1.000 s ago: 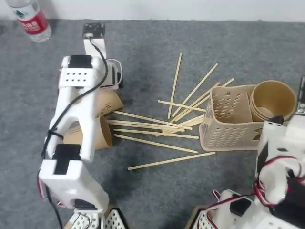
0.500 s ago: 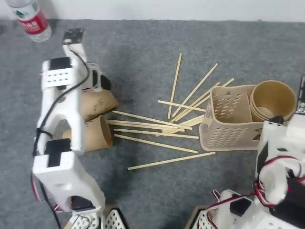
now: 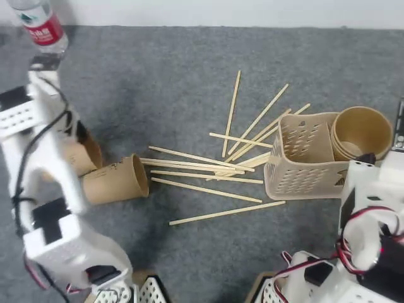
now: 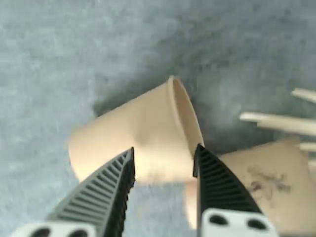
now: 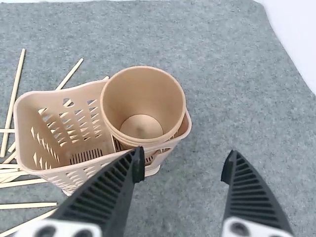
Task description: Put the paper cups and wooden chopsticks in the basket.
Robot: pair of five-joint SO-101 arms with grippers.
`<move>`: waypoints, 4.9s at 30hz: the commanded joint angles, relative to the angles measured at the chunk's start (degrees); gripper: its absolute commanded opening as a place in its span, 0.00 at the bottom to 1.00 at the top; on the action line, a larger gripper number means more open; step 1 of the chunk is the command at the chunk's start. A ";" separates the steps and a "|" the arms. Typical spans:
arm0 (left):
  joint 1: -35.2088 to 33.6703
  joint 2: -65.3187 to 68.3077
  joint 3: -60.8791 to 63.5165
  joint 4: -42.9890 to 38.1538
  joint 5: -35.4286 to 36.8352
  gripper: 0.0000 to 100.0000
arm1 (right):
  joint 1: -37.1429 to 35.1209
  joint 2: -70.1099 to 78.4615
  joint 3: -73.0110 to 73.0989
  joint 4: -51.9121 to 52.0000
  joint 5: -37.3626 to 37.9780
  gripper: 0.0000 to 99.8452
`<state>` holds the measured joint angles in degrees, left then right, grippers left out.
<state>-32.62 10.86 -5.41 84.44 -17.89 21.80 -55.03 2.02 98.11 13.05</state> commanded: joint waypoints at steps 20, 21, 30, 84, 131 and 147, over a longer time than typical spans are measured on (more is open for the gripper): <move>-8.44 -18.64 -1.01 8.97 -10.64 0.23 | -9.10 0.04 -0.35 -0.40 -0.53 0.25; -9.58 -18.46 -1.01 8.26 -10.73 0.23 | -9.10 0.22 -0.35 -0.48 -0.53 0.25; -16.70 -15.30 11.21 -5.89 -14.33 0.23 | -12.97 0.40 -0.35 -0.57 -0.53 0.25; -19.60 0.18 14.20 -24.18 -10.55 0.23 | -15.08 0.31 -0.35 -0.40 -0.44 0.25; 19.43 -19.34 -5.14 -13.19 -2.64 0.23 | -15.08 -0.22 0.79 0.22 -0.53 0.25; 18.90 21.71 -34.86 -6.15 -13.27 0.23 | -15.16 -0.22 7.21 -1.54 -0.35 0.25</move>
<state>-14.86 27.65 -30.20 73.45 -28.18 7.21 -55.56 9.49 97.76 13.05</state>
